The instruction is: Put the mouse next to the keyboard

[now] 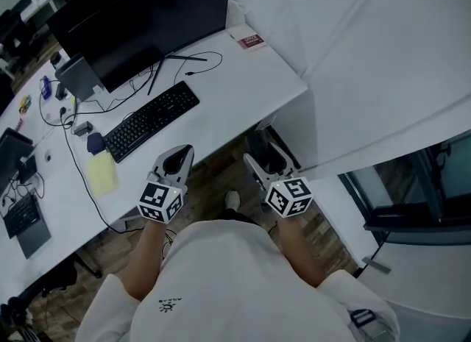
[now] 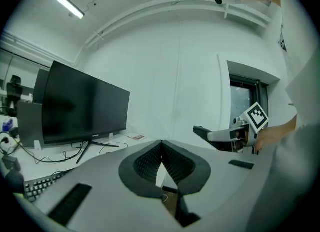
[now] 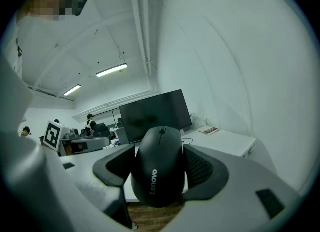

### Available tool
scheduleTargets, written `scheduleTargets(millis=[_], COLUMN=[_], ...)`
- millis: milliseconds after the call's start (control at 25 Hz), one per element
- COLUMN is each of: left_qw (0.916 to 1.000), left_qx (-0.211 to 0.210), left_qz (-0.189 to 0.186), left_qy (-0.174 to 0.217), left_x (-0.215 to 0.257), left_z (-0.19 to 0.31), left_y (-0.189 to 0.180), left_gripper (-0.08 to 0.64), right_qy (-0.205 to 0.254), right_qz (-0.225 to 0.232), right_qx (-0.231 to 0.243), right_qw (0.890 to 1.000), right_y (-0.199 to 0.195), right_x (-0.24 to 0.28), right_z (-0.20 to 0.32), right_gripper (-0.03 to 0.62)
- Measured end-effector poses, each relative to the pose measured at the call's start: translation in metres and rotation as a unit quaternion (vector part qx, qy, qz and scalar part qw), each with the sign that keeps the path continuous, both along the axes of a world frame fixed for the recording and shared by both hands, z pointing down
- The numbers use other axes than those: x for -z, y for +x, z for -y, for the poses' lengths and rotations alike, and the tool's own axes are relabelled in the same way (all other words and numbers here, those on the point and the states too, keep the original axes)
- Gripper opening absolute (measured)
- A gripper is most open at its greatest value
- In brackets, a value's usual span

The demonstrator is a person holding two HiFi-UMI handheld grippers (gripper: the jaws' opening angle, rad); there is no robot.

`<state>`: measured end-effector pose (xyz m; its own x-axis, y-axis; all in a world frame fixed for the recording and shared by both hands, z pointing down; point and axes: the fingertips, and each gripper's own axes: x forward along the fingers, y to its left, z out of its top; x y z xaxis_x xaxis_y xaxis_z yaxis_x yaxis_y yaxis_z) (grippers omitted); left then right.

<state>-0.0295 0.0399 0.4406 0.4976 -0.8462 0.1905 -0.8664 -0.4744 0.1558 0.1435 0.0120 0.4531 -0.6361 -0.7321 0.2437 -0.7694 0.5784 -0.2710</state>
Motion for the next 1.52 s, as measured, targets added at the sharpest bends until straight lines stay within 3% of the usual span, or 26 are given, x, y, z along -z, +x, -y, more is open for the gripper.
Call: scheduleTargets(millis=[480, 1040, 1520], left_qw=[0.9982, 0.9907, 0.9910], left_qx=[0.057, 0.131, 0.126], left_qz=[0.013, 0.025, 0.016], left_qy=[-0.011, -0.027, -0.043], left_x=[-0.004, -0.017, -0.026], left_z=[0.080, 0.112, 0.149], left_y=[0.036, 0.025, 0.005], left_gripper=[0.009, 0.008, 0.008], right_qy=[-0.015, -0.033, -0.045], right_qz=[0.004, 0.019, 0.000], right_qx=[0.066, 0.143, 0.148], right_qw=[0.998, 0.989, 0.988], right_y=[0.029, 0.012, -0.017], right_x=[-0.014, -0.029, -0.037], right_z=[0.097, 0.149, 0.186], right_gripper=[0.310, 0.310, 0.310])
